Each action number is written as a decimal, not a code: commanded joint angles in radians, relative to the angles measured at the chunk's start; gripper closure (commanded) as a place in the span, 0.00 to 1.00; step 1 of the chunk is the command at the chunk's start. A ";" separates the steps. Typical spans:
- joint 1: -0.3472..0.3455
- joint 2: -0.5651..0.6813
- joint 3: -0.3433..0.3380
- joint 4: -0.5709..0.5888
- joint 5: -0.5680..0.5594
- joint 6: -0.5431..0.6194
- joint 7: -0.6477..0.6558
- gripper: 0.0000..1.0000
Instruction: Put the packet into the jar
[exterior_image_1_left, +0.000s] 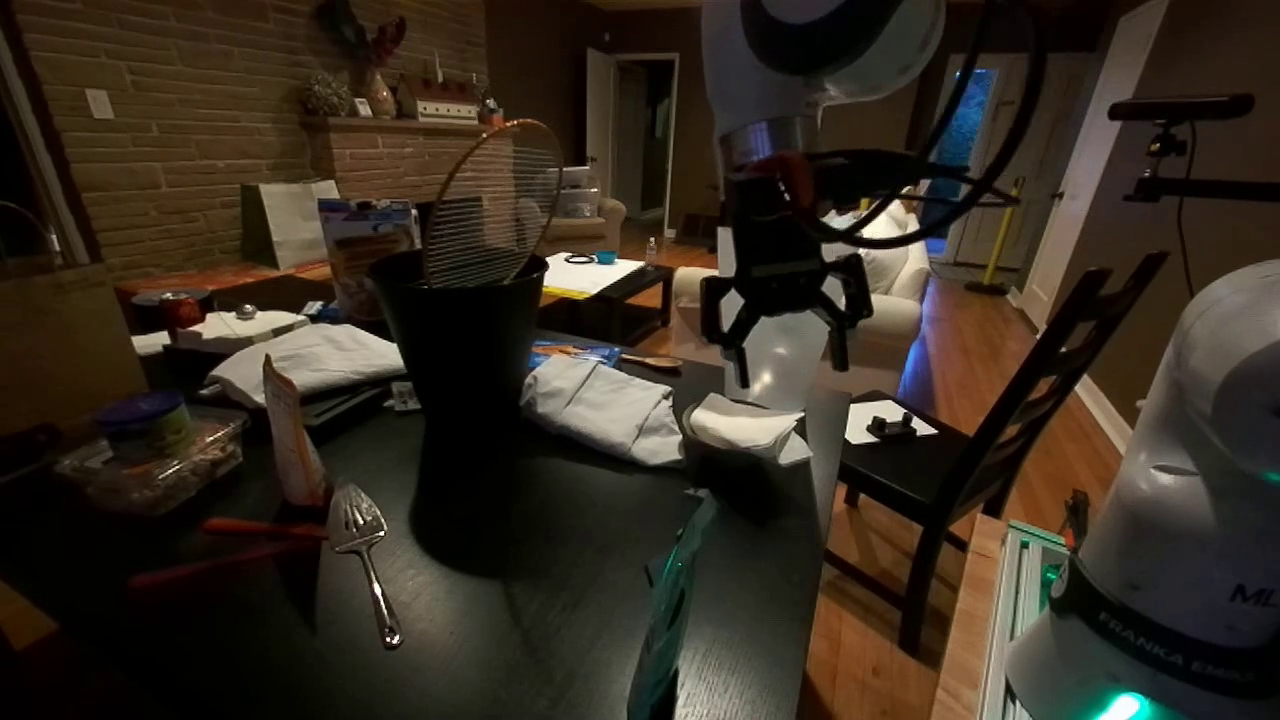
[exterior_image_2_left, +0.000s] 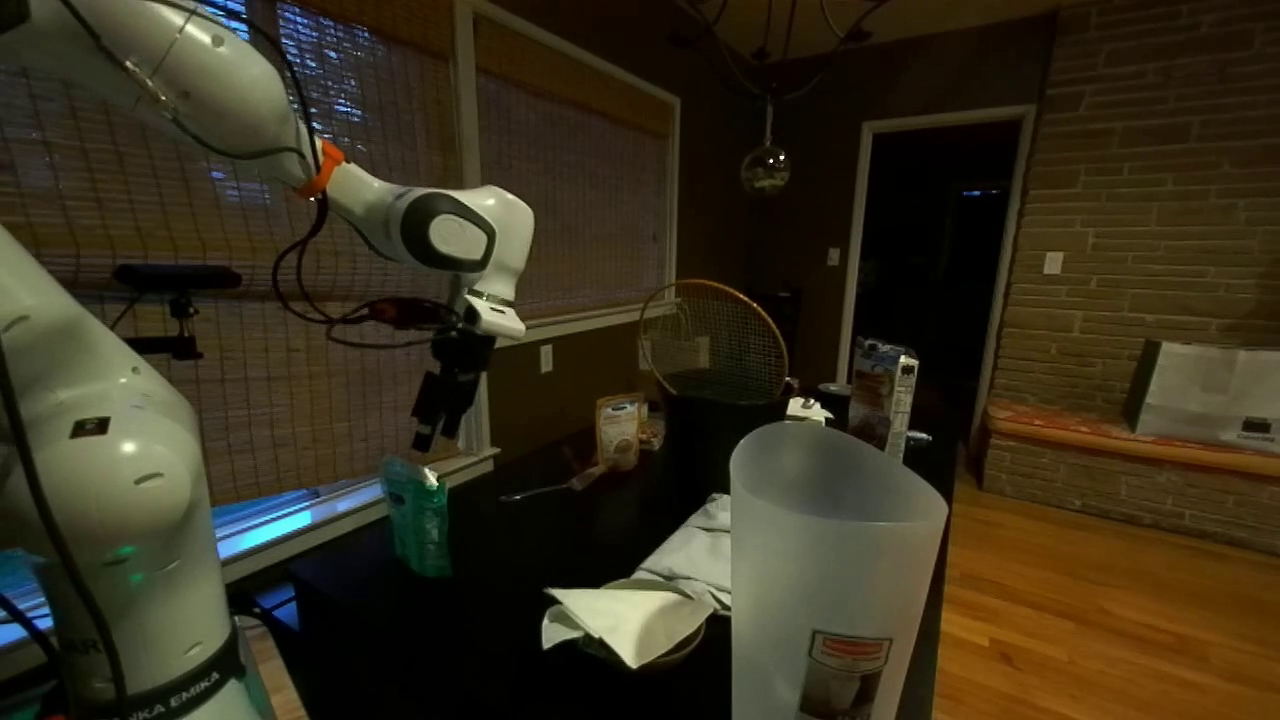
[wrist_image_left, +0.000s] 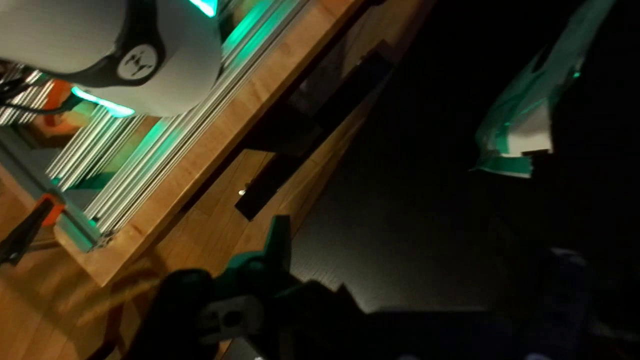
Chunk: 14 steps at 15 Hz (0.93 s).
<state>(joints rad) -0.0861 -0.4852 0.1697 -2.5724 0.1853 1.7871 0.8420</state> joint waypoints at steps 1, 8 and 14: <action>0.043 0.036 0.019 -0.048 0.144 0.155 0.157 0.00; 0.128 0.117 0.069 -0.107 0.198 0.358 0.373 0.00; 0.181 0.257 0.066 -0.094 0.186 0.428 0.358 0.33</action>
<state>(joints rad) 0.0694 -0.3096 0.2378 -2.6732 0.3663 2.1405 1.2082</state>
